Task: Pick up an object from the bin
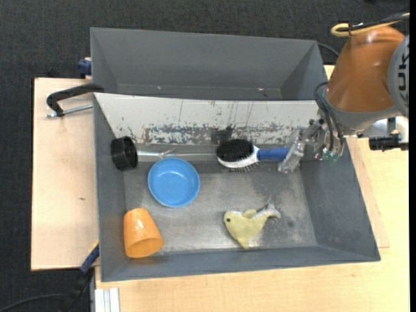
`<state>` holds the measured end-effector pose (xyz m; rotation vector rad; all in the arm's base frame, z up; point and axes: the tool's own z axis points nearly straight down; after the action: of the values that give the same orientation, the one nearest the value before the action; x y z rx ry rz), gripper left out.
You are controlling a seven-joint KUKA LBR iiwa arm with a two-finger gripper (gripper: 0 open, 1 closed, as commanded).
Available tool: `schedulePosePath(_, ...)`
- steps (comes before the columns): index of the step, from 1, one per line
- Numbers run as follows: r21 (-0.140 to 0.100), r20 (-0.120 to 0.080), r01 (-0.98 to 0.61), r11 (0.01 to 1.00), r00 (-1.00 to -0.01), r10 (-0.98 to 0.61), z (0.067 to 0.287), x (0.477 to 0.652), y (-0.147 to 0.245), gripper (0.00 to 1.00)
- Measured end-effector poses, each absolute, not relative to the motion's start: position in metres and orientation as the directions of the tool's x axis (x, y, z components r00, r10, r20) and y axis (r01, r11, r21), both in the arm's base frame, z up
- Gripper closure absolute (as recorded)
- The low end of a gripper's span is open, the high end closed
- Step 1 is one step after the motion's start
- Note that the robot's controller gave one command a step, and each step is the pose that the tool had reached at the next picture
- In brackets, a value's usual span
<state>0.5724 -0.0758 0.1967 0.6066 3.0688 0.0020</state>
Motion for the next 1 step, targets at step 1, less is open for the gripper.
schedulePosePath(1,0.004,-0.016,0.378,0.926,-0.926,0.378,0.2962,0.5878,-0.0879,1.00)
